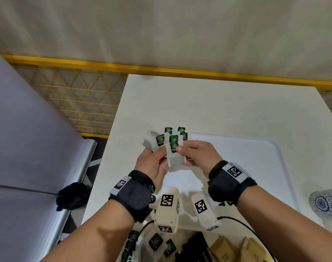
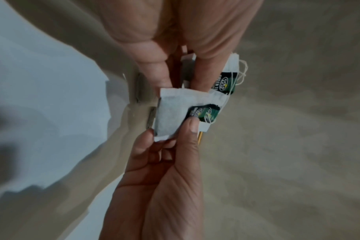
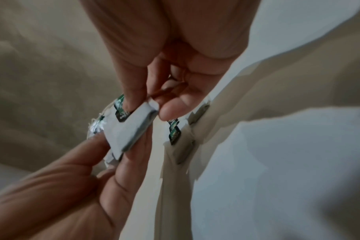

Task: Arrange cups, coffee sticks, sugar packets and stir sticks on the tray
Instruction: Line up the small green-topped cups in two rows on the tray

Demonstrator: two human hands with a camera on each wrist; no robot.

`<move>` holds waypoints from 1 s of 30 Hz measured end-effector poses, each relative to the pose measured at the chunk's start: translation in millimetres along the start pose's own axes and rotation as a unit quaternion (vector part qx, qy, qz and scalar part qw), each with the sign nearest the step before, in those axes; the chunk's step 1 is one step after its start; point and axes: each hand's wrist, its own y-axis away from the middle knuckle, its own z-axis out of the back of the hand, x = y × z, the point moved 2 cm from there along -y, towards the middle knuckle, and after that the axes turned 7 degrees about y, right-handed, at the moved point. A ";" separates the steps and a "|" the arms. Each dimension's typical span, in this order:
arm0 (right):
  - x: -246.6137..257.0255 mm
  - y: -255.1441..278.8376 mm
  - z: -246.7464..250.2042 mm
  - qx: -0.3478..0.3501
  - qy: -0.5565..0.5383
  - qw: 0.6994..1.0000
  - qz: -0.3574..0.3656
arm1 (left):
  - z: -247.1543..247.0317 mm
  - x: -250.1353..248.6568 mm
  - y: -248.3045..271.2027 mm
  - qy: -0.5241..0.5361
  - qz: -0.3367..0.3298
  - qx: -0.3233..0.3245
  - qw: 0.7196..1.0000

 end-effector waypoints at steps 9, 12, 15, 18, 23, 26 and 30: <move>-1.8 -0.7 -2.4 -0.010 0.008 1.000 0.008 | 1.9 1.6 -1.9 0.030 -0.012 0.003 0.999; -4.7 -2.8 2.1 -0.013 0.032 0.999 -0.002 | 5.6 0.8 -2.4 0.021 -0.020 -0.004 1.000; -6.8 -5.2 12.0 -0.034 0.051 0.998 -0.013 | 10.5 -2.7 -0.7 0.009 -0.023 -0.032 0.999; -10.3 -10.8 24.9 -0.069 0.086 0.993 -0.029 | 11.9 -8.1 0.8 -0.010 -0.027 -0.047 0.998; -9.3 -21.5 29.9 -0.088 0.157 0.983 -0.045 | 10.1 -14.6 0.1 -0.026 -0.042 -0.025 0.998; -5.6 -23.7 25.8 -0.079 0.200 0.976 -0.041 | 11.6 -13.6 -0.2 -0.058 -0.042 -0.035 0.997; -5.8 -25.4 24.8 -0.103 0.240 0.965 -0.034 | 12.8 -10.5 -0.1 -0.086 -0.042 -0.039 0.995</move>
